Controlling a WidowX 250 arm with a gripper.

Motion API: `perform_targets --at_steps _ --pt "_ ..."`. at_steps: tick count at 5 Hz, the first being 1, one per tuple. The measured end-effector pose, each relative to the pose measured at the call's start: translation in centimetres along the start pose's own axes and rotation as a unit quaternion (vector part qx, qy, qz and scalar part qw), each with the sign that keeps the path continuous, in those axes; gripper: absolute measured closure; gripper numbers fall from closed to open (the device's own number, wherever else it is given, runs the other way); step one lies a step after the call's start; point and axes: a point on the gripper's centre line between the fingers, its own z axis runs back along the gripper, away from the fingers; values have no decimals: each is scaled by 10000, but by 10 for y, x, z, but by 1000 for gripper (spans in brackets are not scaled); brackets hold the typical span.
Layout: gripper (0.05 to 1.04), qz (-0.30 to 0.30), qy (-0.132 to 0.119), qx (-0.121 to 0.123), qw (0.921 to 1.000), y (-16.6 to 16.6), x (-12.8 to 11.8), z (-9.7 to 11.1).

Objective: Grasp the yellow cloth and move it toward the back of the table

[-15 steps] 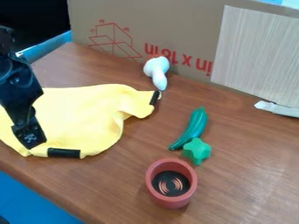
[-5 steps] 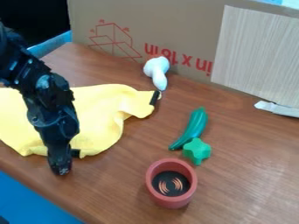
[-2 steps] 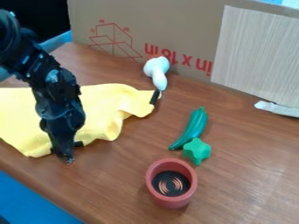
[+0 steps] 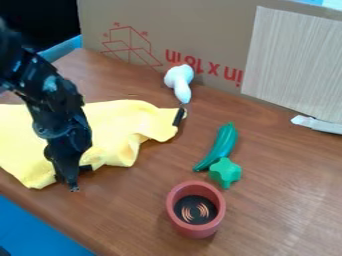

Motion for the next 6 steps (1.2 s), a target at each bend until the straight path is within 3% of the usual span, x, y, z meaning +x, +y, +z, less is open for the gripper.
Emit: perform_targets --at_steps 1,2,4,5,6 --pt "1016 -140 -134 -317 9993 -3 -8 18" --pt "1016 -123 -148 -898 9958 2 -9 32" --pt "1016 182 207 -1714 9848 34 9 29" --pt "1017 448 365 -1992 9783 60 18 27" --pt "1017 634 362 -2092 9751 79 24 30"
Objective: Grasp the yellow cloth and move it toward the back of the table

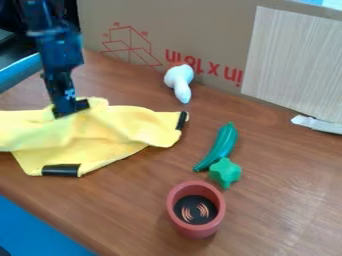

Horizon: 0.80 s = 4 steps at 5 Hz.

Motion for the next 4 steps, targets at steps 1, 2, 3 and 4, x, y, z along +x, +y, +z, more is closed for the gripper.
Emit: perform_targets --at_steps 1,2,3,4 --pt "1017 173 -80 -77 9998 12 6 11" --pt "1017 302 -220 -33 9993 24 17 23" --pt "1017 437 -388 126 9982 44 32 26" --pt "1017 614 -617 584 9945 66 43 27"
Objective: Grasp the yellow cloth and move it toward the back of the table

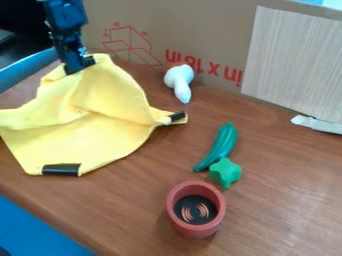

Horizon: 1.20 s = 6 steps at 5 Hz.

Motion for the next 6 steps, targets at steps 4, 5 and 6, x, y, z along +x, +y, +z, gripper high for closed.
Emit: perform_targets --at_steps 4,5,6 --pt "1017 188 -486 1471 9877 50 25 3" --pt "1017 219 -475 1735 9834 64 34 -1" --pt "1017 194 -464 1914 9802 78 45 -7"
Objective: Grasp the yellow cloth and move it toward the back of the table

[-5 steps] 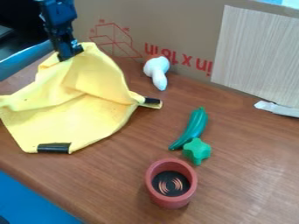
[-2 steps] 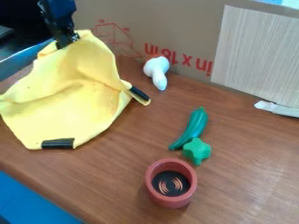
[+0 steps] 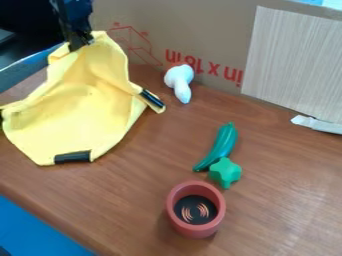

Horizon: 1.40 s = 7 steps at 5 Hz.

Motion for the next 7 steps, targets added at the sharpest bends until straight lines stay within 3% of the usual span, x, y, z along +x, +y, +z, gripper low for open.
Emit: perform_targets --at_steps 1,2,3,4,5,6,7 --pt "1017 -80 -16 107 9999 12 10 -9" --pt "975 -620 -209 71 9978 16 23 -18" --pt "808 -965 -217 -170 9950 18 29 -27" --pt "561 -1024 -21 -214 9945 22 24 -40" --pt "236 -1024 141 -368 9940 19 20 -57" --pt "81 -959 236 -377 9944 10 10 -71" --pt "81 -848 137 -426 9954 5 7 -66"
